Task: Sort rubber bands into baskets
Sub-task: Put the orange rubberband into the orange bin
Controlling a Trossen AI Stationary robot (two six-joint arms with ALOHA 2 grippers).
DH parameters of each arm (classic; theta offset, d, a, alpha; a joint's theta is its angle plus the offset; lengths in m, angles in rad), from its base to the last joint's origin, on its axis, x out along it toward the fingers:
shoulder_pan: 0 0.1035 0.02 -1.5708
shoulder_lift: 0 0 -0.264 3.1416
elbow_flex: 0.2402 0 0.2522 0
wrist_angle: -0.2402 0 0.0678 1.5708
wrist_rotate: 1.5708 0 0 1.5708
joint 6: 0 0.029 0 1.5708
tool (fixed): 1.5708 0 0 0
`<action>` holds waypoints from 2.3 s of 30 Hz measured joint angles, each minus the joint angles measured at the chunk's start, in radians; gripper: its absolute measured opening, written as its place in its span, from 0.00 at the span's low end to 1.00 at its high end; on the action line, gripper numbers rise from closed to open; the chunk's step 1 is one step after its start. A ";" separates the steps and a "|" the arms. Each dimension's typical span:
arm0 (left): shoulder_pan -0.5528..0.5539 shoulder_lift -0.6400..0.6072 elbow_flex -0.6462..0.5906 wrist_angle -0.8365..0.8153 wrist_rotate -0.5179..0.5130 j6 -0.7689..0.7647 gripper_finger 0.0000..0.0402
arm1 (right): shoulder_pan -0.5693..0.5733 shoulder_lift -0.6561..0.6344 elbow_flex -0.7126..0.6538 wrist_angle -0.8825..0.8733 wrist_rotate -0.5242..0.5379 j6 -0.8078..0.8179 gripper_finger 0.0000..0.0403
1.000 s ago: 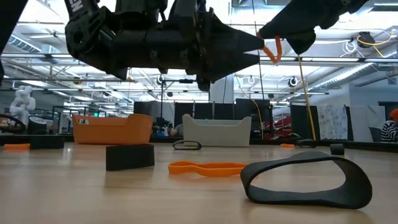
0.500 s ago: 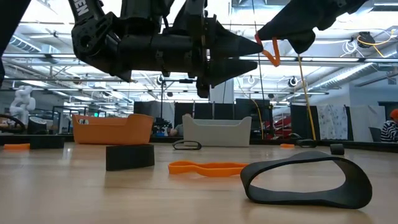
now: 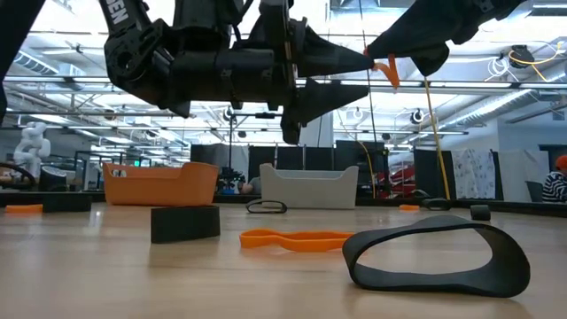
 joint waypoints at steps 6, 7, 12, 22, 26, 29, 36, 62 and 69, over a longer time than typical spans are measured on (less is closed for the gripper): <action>0.003 0.000 0.000 0.001 0.027 -0.016 0.44 | 0.000 0.000 0.000 -0.001 0.009 0.000 0.00; 0.003 0.000 0.000 0.003 0.036 -0.016 0.44 | 0.000 0.000 0.000 -0.004 0.019 0.000 0.00; 0.003 0.000 0.000 0.022 0.075 -0.041 0.44 | 0.000 0.000 0.000 -0.011 0.023 0.000 0.00; 0.020 0.000 0.000 0.020 0.073 -0.044 0.44 | -0.002 0.000 0.000 -0.006 0.036 0.000 0.00; 0.025 0.000 0.000 0.020 0.068 -0.068 0.44 | -0.014 0.000 0.000 0.009 0.047 -0.001 0.00; 0.025 0.000 0.001 0.019 0.067 -0.068 0.44 | -0.025 0.000 0.000 0.008 0.047 -0.004 0.00; 0.036 0.000 0.002 -0.010 0.051 -0.068 0.43 | -0.039 0.000 0.000 0.008 0.042 -0.003 0.00; 0.095 -0.017 -0.008 -0.012 0.145 -0.034 0.01 | -0.039 0.000 0.000 -0.008 0.039 -0.026 0.29; 0.188 -0.204 -0.039 -0.258 0.226 0.007 0.01 | -0.037 -0.010 -0.001 -0.062 0.038 -0.021 0.46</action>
